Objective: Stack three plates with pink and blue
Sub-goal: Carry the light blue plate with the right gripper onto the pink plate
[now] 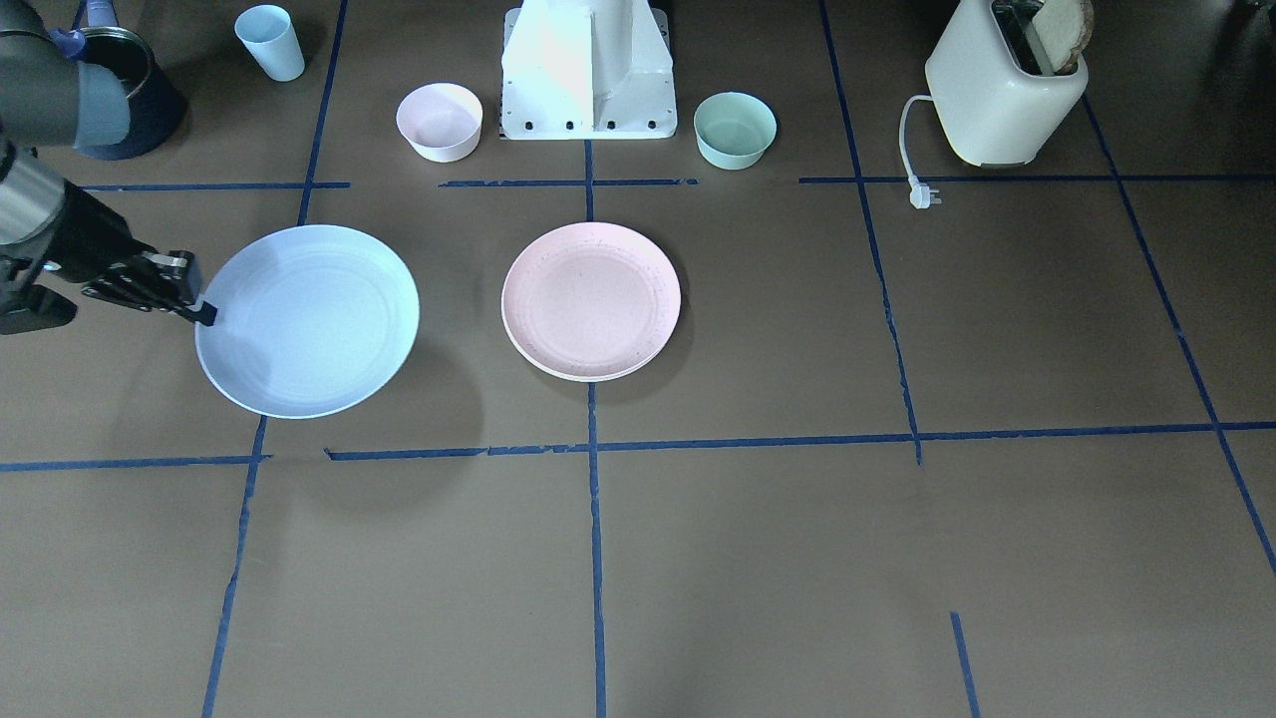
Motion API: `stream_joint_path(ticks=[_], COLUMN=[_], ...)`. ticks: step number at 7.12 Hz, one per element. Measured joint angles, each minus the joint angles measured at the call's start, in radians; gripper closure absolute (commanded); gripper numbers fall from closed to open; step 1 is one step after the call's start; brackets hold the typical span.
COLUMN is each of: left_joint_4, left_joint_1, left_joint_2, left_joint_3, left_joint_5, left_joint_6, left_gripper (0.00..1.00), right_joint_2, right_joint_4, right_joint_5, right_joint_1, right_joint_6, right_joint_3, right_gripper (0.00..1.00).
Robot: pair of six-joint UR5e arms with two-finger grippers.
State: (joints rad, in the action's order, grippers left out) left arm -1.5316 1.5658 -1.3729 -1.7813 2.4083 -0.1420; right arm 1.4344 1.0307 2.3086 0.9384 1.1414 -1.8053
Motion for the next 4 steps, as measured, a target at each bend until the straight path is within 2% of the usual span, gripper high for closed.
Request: stream_joint_path(ticks=[2,4], left_joint_4=[0.000,0.001], left_joint_1=[0.000,-0.001], left_joint_2=[0.000,0.000], left_joint_3=[-0.001,-0.001], left_joint_5=[-0.001,0.002], left_joint_6=[0.013,0.016], left_gripper=[0.00,0.00], right_joint_2=[-0.152,-0.280], right_joint_4=[0.062,0.174], right_joint_5=[-0.158,-0.315], right_joint_1=[-0.180,-0.327], right_joint_6=[0.189,0.277], right_joint_3=[0.001,0.018], right_gripper=[1.00,1.00])
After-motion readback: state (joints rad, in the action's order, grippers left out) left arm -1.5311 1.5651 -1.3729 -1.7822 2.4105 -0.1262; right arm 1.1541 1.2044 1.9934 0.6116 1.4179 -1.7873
